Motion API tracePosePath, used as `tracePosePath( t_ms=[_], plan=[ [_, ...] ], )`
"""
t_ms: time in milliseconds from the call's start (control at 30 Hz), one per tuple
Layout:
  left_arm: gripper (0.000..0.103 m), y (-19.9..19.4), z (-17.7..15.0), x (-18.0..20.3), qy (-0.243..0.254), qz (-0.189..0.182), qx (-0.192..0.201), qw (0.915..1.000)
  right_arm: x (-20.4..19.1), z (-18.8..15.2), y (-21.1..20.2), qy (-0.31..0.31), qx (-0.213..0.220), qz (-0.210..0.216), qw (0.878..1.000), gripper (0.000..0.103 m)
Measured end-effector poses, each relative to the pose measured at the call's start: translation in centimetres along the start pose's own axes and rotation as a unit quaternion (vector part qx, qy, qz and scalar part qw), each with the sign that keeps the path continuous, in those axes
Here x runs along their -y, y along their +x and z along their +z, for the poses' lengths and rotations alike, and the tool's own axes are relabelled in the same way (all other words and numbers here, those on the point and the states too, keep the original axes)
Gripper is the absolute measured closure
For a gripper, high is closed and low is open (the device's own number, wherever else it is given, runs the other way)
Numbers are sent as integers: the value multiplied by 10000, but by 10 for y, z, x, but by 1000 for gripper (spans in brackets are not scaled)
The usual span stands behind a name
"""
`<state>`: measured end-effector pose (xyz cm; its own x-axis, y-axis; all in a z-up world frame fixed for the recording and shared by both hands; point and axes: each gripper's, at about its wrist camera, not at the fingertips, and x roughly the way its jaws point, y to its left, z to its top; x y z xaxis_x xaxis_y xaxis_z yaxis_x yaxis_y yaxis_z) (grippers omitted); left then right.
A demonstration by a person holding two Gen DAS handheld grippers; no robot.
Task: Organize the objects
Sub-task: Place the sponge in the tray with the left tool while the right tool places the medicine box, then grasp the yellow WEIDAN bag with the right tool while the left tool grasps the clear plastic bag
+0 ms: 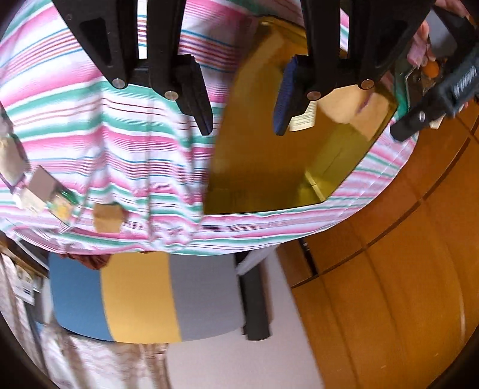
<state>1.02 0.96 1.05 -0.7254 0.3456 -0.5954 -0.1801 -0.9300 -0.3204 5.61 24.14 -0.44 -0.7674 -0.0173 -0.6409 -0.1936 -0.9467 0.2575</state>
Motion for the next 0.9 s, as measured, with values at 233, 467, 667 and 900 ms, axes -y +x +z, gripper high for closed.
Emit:
tracePosePath(
  t_ms=[233, 467, 667, 900],
  plan=[
    [0, 4, -22, 50, 859, -566, -343, 9941, 61, -7, -20, 344, 78, -526, 9980, 61],
    [0, 8, -39, 86, 1255, -907, -668, 9857, 137, -29, -38, 707, -15, -1208, 9902, 61],
    [0, 9, -53, 112, 1529, -1107, -899, 9779, 218, -39, -65, 971, 282, -2265, 9688, 61],
    [0, 10, -64, 128, 1674, -1170, -1054, 9732, 304, -27, -82, 1455, 390, -2470, 9572, 61]
  ],
)
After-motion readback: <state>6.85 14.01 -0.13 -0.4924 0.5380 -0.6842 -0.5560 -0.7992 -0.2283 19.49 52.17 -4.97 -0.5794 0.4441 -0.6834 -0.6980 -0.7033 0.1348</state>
